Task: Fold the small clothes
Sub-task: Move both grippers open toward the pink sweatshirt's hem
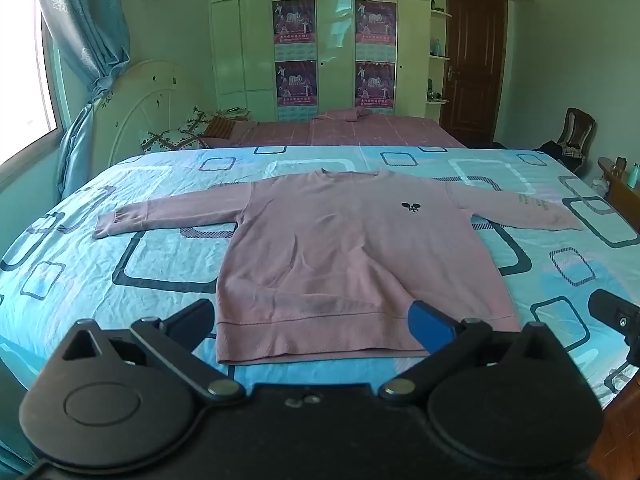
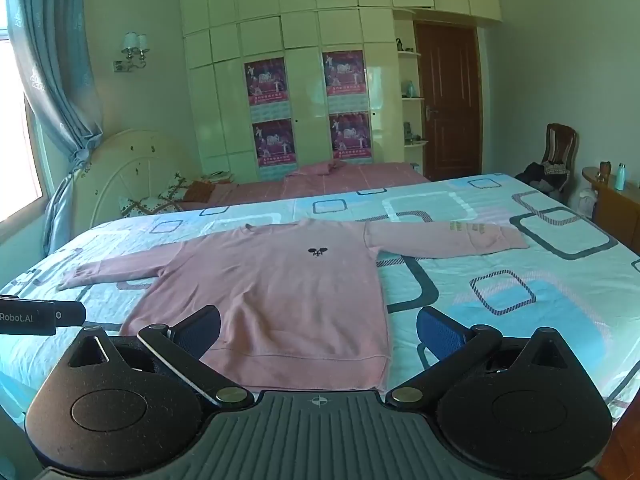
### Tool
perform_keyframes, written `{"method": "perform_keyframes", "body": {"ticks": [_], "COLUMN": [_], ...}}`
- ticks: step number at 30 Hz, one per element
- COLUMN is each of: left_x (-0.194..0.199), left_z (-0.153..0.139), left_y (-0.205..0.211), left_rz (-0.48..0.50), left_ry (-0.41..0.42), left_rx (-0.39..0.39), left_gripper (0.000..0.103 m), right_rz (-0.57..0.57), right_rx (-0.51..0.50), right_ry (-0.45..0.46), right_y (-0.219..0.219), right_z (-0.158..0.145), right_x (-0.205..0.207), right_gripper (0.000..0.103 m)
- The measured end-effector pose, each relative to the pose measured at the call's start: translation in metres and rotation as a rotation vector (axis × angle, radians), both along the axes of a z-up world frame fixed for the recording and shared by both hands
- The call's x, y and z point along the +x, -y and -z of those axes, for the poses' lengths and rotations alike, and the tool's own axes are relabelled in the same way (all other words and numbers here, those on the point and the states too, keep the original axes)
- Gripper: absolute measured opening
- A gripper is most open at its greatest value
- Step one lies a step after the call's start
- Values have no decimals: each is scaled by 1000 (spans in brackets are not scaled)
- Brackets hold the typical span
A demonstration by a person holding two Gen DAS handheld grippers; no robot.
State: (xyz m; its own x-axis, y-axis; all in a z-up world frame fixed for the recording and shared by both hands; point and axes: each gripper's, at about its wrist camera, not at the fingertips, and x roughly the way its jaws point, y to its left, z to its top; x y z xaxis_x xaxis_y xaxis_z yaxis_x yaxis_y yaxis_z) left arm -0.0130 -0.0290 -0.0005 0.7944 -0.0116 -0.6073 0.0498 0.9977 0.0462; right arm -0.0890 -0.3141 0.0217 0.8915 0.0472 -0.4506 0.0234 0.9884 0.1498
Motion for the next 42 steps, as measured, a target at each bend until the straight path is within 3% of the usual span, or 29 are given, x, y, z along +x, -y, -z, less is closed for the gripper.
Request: {"method": "perform_keyframes", "body": {"ticks": [42], "left_x": [5], "left_z": [-2], "left_y": [-6], "left_rz": [-18], "left_ry": [1], "left_rx": [-4], "left_gripper": [102], "right_rz": [8], "right_rx": [31], "right_ry": [10], "right_y": [-2], "right_z": [2], "right_x": [5], "right_gripper": [103]}}
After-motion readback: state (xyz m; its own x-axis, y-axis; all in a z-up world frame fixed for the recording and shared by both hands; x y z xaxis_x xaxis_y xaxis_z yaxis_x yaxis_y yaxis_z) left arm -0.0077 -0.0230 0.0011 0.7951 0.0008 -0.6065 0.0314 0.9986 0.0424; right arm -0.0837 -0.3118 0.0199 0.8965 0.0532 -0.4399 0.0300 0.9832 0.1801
